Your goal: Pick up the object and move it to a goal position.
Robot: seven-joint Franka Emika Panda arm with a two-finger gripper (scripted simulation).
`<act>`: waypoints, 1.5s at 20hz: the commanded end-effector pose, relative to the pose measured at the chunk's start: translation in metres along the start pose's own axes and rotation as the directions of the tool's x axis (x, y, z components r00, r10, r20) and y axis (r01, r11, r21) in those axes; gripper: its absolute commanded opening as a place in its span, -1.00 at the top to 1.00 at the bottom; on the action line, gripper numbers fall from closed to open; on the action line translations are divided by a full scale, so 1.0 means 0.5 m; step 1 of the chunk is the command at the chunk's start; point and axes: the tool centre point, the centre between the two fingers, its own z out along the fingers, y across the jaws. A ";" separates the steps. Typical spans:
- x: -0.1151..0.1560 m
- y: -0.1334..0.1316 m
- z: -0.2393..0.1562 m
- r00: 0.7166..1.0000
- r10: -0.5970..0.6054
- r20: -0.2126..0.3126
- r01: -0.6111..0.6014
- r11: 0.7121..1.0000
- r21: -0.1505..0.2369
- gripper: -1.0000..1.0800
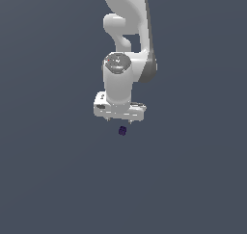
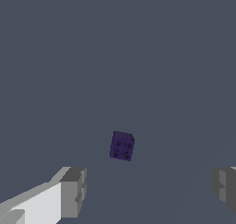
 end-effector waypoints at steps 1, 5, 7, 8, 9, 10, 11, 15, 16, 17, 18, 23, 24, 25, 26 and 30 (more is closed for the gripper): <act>-0.005 -0.006 0.027 0.999 0.034 -0.004 -0.034 0.999 0.005 -0.92; -0.016 -0.016 0.077 0.995 0.103 -0.012 -0.103 0.995 0.014 -0.92; -0.021 -0.020 0.098 0.991 0.131 -0.015 -0.131 0.991 0.017 -0.92; -0.023 -0.021 0.107 0.989 0.144 -0.016 -0.144 0.989 0.018 -0.92; -0.025 -0.022 0.114 0.988 0.155 -0.018 -0.155 0.988 0.019 -0.92; -0.027 -0.023 0.121 0.986 0.165 -0.019 -0.165 0.986 0.020 -0.92; -0.029 -0.024 0.127 0.985 0.173 -0.020 -0.173 0.985 0.021 -0.92; -0.034 -0.026 0.142 0.981 0.194 -0.022 -0.194 0.981 0.023 -0.92; -0.034 -0.026 0.143 0.980 0.196 -0.022 -0.196 0.980 0.023 -0.92; -0.034 -0.026 0.143 0.980 0.197 -0.022 -0.197 0.980 0.023 -0.92; -0.034 -0.026 0.142 0.981 0.193 -0.021 -0.192 0.981 0.023 -0.92; -0.034 -0.027 0.159 0.981 0.193 -0.021 -0.193 0.981 0.023 -0.92; -0.034 -0.027 0.166 0.981 0.194 -0.021 -0.193 0.981 0.023 -0.92; -0.035 -0.027 0.175 0.981 0.194 -0.021 -0.194 0.981 0.023 -0.92; -0.035 -0.027 0.184 0.981 0.195 -0.021 -0.194 0.981 0.023 -0.92; -0.035 -0.027 0.224 0.980 0.196 -0.022 -0.196 0.980 0.023 -0.92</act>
